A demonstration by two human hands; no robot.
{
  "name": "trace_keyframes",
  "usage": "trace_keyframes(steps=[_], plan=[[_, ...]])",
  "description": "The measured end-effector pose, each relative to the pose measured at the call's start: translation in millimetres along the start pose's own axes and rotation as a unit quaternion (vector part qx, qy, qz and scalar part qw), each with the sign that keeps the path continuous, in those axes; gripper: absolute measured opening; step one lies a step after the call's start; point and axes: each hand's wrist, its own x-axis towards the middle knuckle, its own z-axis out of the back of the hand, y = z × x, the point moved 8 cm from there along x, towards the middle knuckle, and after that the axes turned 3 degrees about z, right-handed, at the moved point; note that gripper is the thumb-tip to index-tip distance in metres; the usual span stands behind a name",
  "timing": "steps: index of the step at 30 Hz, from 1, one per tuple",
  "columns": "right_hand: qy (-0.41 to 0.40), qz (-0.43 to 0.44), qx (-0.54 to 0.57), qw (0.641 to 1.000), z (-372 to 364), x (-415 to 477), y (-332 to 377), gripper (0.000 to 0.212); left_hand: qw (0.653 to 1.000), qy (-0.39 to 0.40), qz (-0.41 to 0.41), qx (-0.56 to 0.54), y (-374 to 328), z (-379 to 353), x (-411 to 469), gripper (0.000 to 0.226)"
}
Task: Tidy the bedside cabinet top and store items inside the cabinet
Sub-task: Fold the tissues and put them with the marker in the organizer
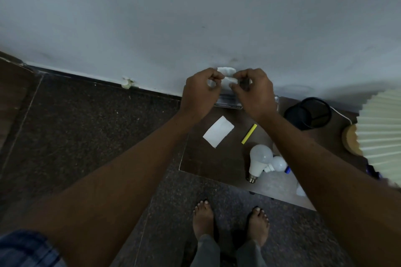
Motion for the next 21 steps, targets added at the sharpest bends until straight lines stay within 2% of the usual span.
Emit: trace_keyframes(steps=[4, 10, 15, 19, 21], plan=[[0.007, -0.015, 0.002, 1.000, 3.8, -23.5, 3.1, 0.022, 1.000, 0.012, 0.017, -0.023, 10.1, 2.6, -28.1, 0.015], [0.053, -0.032, 0.026, 0.998, -19.3, -58.8, -8.8, 0.013, 0.991, 0.046, 0.122, -0.020, 60.3, -12.9, -73.4, 0.014], [0.091, -0.059, -0.045, 0.993, -44.8, -81.6, -29.2, 0.018, 0.985, 0.073, 0.150, 0.041, 90.6, -25.1, -100.0, 0.019], [0.135, -0.094, -0.072, 0.984, -69.0, -97.5, -43.5, 0.042, 0.981, 0.079, 0.169, 0.060, 104.7, -35.9, -107.7, 0.023], [0.157, -0.114, -0.092, 0.977, -78.4, -102.3, -51.1, 0.047, 0.980, 0.080, 0.171, 0.062, 105.3, -40.3, -106.3, 0.027]])
